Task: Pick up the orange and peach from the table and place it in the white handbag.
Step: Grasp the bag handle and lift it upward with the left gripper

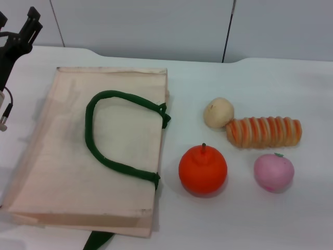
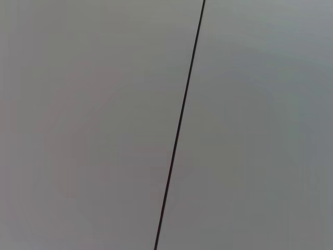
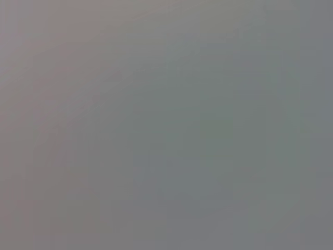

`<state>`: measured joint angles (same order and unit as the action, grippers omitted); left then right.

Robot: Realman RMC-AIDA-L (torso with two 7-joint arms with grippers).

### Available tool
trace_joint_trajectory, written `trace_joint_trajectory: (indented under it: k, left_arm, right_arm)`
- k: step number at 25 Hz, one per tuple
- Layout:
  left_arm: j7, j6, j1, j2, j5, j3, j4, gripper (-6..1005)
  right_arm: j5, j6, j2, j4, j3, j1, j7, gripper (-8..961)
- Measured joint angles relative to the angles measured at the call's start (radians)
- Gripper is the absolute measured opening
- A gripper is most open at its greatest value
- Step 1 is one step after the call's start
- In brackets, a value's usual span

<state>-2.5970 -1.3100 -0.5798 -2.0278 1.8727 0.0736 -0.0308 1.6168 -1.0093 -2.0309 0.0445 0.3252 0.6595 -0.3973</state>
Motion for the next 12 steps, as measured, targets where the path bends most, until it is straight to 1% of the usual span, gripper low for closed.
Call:
trace_joint_trajectory:
  k: [12]
  left_arm:
    - [0.0, 0.0, 0.002, 0.0, 0.002, 0.0, 0.0, 883]
  right_arm:
    - [-0.002, 0.0, 0.0, 0.0, 0.0, 0.0, 0.0, 894]
